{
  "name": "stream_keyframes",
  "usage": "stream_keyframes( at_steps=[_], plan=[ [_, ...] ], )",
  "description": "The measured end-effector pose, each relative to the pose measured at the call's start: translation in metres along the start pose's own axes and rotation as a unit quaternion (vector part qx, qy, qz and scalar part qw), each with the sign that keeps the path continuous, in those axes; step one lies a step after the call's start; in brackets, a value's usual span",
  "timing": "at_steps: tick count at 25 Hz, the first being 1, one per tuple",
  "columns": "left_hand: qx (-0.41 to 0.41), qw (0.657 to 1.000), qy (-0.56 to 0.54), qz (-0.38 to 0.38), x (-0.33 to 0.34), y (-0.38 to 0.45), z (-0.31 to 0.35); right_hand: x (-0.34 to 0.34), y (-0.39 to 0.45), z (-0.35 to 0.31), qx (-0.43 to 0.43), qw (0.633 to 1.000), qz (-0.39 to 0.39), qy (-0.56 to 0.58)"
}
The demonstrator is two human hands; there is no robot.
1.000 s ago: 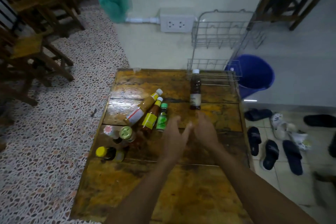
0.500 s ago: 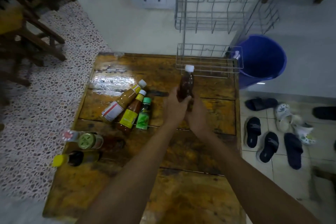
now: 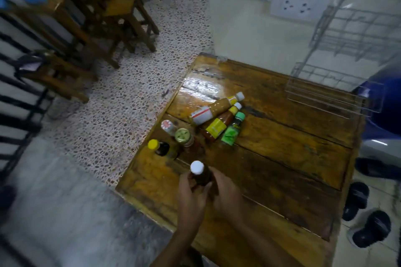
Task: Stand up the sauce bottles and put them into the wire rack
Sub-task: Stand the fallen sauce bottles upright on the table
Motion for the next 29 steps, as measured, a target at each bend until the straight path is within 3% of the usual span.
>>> stream_keyframes(
  at_steps=[6, 17, 22, 24, 26, 29],
  plan=[
    [0.014, 0.998, -0.006, 0.057, -0.038, 0.035, -0.019, 0.046, 0.034, -0.039, -0.046, 0.998, -0.008, 0.030],
    [0.023, 0.997, -0.046, 0.051, -0.044, 0.058, -0.030, 0.058, 0.056, -0.041, -0.014, 1.000, -0.005, -0.009],
    [0.002, 0.999, 0.030, 0.044, -0.036, 0.047, -0.040, 0.002, 0.049, -0.021, 0.011, 0.995, 0.102, -0.002],
    [0.001, 0.995, 0.089, -0.043, -0.010, 0.028, -0.033, -0.039, 0.057, -0.002, 0.064, 0.983, 0.173, 0.002],
    [0.096, 0.975, 0.147, -0.137, 0.028, 0.007, 0.007, -0.074, 0.072, 0.014, 0.115, 0.971, 0.210, 0.005],
    [0.219, 0.955, 0.152, -0.131, 0.076, 0.020, 0.081, -0.098, 0.102, 0.037, 0.179, 0.965, 0.185, 0.040]
  ],
)
Point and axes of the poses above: each hand's wrist, its own y-axis towards the middle knuckle, its own x-axis out of the palm, z = x × y, the point moved 8 cm from there along y, towards the middle knuckle
